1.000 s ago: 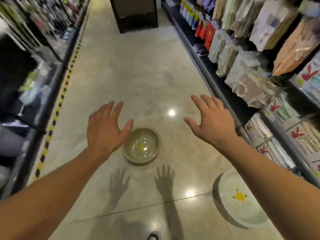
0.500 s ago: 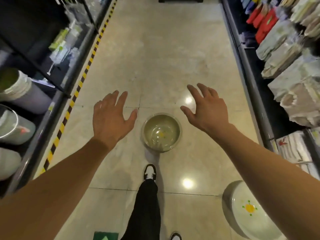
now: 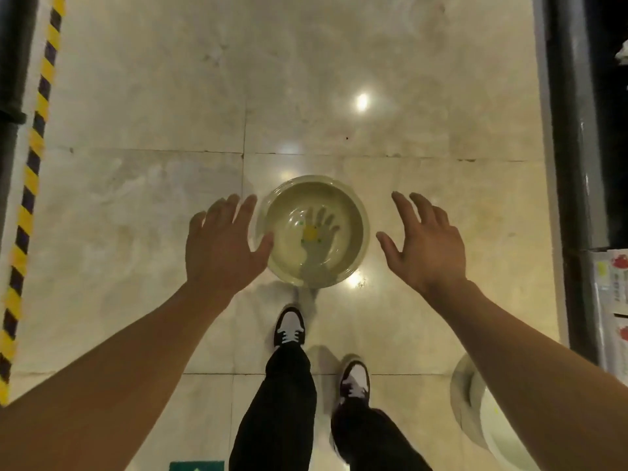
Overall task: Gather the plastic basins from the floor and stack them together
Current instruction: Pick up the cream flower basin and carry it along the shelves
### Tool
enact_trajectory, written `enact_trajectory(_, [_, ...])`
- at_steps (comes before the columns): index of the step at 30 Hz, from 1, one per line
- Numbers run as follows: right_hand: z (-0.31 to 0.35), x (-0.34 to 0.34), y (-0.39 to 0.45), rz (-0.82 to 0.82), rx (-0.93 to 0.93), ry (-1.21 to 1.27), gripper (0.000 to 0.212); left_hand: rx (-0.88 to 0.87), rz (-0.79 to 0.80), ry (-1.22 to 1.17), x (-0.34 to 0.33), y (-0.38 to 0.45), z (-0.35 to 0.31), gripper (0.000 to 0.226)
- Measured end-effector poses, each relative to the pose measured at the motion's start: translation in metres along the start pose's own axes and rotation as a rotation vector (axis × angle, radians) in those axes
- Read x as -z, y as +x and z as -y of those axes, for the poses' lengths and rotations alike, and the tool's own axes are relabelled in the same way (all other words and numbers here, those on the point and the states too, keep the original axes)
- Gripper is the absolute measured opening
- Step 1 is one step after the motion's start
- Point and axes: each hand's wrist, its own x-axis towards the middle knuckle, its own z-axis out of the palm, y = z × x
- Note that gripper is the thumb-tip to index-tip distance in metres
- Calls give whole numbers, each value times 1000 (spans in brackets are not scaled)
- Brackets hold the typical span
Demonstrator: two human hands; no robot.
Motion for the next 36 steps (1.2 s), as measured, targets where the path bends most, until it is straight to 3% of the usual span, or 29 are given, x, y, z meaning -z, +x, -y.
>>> enact_trajectory(6, [-29,-153,74,111,4,0,69,31,70,-8,-154,81,4,70])
enact_trajectory(11, [-55,-272,122,105,9,37,77,111,110,24,-275,124,16,72])
enact_trajectory(16, [-64,-347,147,104,-140,117,99,243,122,-22,-346,143,29,80])
enact_trajectory(19, [-65,-373,156,122,-194,173,98,272,123,-61,-368,146,29,83])
enact_trajectory(22, [-65,-379,161,148,-208,258,82,307,71,-144,-376,146,31,79])
enact_trajectory(28, [-76,-349,160,128,-207,304,82,248,28,-320,-358,141,33,79])
enact_trajectory(36, [-109,-237,120,-3,-269,325,82,187,-54,-469,-249,134,-7,85])
